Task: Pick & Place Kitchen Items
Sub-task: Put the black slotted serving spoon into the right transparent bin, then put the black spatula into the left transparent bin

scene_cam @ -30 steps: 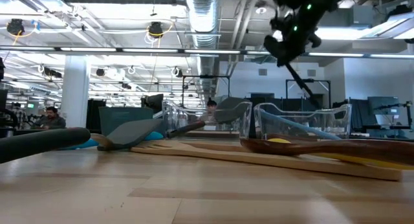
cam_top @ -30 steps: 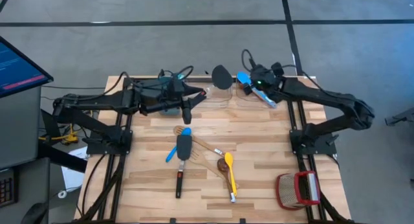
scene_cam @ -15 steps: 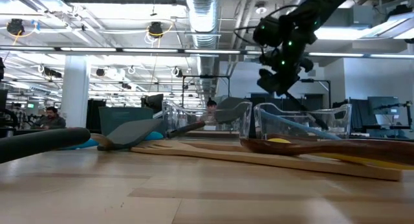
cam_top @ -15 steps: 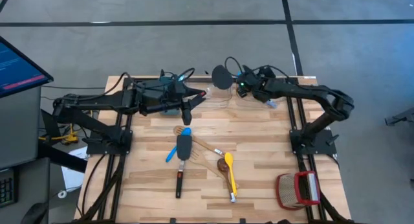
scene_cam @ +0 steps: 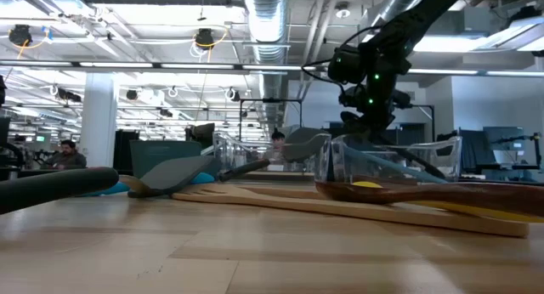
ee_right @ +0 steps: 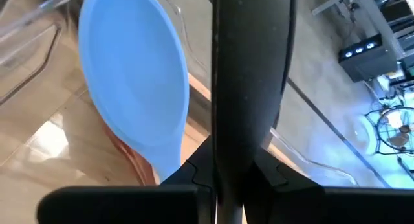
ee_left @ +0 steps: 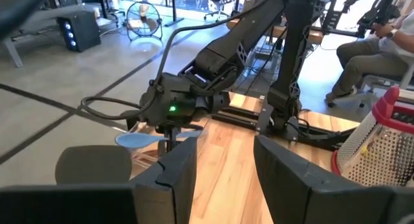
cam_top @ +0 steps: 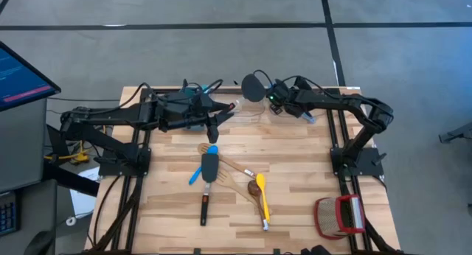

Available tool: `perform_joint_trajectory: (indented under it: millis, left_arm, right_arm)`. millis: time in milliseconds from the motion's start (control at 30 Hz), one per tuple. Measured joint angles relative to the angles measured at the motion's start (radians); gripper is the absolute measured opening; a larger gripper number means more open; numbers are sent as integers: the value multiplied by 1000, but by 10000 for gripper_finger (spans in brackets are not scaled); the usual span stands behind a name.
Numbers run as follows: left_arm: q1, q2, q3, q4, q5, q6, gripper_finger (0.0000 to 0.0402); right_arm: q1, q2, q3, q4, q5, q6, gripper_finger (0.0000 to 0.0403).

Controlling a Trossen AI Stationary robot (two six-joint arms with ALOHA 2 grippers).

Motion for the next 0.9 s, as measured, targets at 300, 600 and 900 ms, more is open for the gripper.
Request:
perform_joint_trajectory:
  millis: [300,600,900]
  left_arm:
    - [0,0,0,-1,0,0,140]
    - [0,0,0,-3,0,0,140]
    - [0,0,0,-8,0,0,140]
  right_arm:
    - [5,0,4,-18,-46,6,134]
    - [54,0,235,-290,-45,3,193]
    - [126,-46,474,-474,-43,-2,160]
